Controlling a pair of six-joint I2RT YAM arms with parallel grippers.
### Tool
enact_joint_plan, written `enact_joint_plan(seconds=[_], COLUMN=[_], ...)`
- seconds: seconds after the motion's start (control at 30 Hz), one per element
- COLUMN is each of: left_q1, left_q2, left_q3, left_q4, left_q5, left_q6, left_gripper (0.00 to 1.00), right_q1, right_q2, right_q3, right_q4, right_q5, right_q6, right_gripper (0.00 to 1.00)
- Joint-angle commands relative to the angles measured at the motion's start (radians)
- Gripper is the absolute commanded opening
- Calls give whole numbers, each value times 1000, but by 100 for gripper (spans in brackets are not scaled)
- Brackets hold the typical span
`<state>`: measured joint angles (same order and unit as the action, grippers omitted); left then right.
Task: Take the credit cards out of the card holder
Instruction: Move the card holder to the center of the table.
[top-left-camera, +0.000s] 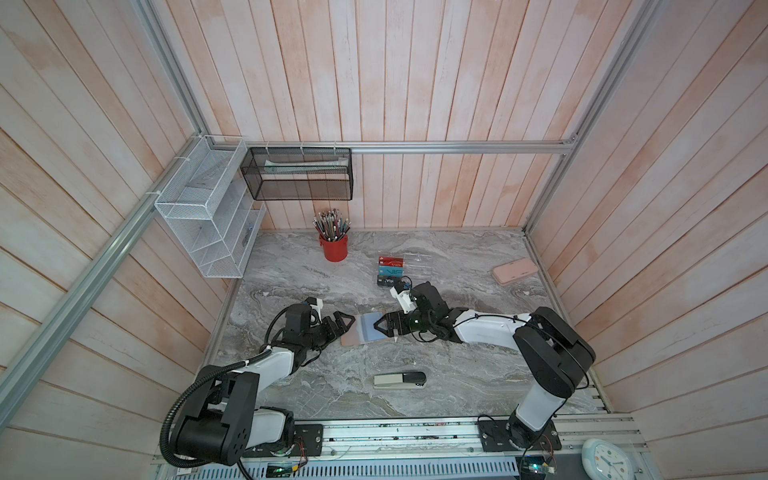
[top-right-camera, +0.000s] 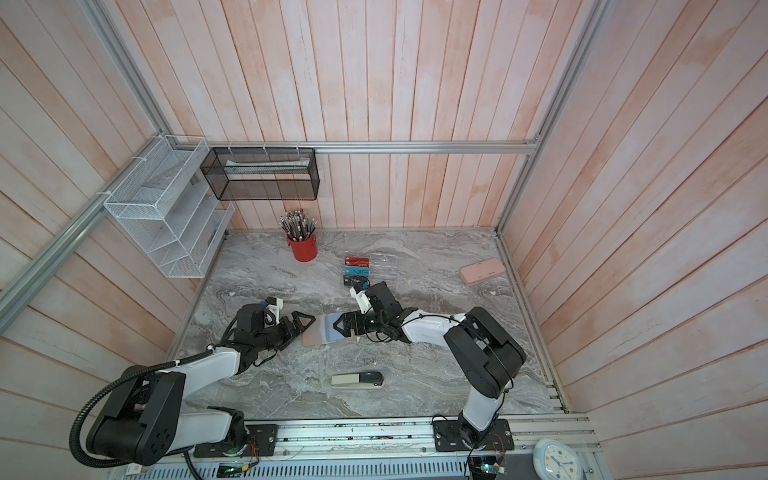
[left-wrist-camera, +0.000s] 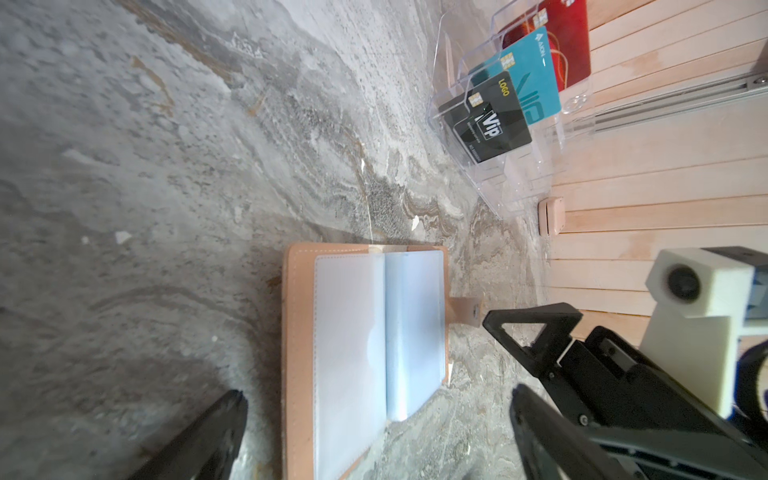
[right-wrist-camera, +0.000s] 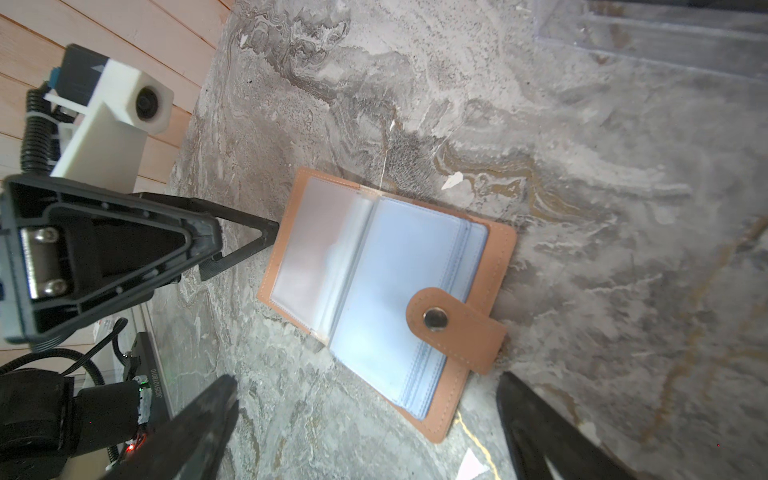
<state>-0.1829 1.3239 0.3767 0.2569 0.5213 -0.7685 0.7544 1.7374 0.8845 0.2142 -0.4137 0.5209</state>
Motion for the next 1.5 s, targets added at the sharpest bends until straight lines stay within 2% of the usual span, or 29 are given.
enact_joint_plan(seconds=[0.0,0.47,0.73,1.2,1.47], left_q1=[4,-37,-27,-21,-63], left_q2=[2,1,-84,62,104], left_q3=[28,69,78,93,111], left_q4=[38,35,-110,-69,-15], left_q5=[22,14,-49,-10,10], left_q6=[-6,-10,59,69,37], left_gripper=[100,100,100,100,100], right_q1=[11,11,11,11,10], right_q2=[18,30,30,30,36], right_q3=[13,4,-2,-12,-7], right_q4=[25,49,48,54,60], right_q5=[-18,-25,-21,-19,-20], right_q6=[10,25,22,27,28], right_gripper=[98,98,98,98,98])
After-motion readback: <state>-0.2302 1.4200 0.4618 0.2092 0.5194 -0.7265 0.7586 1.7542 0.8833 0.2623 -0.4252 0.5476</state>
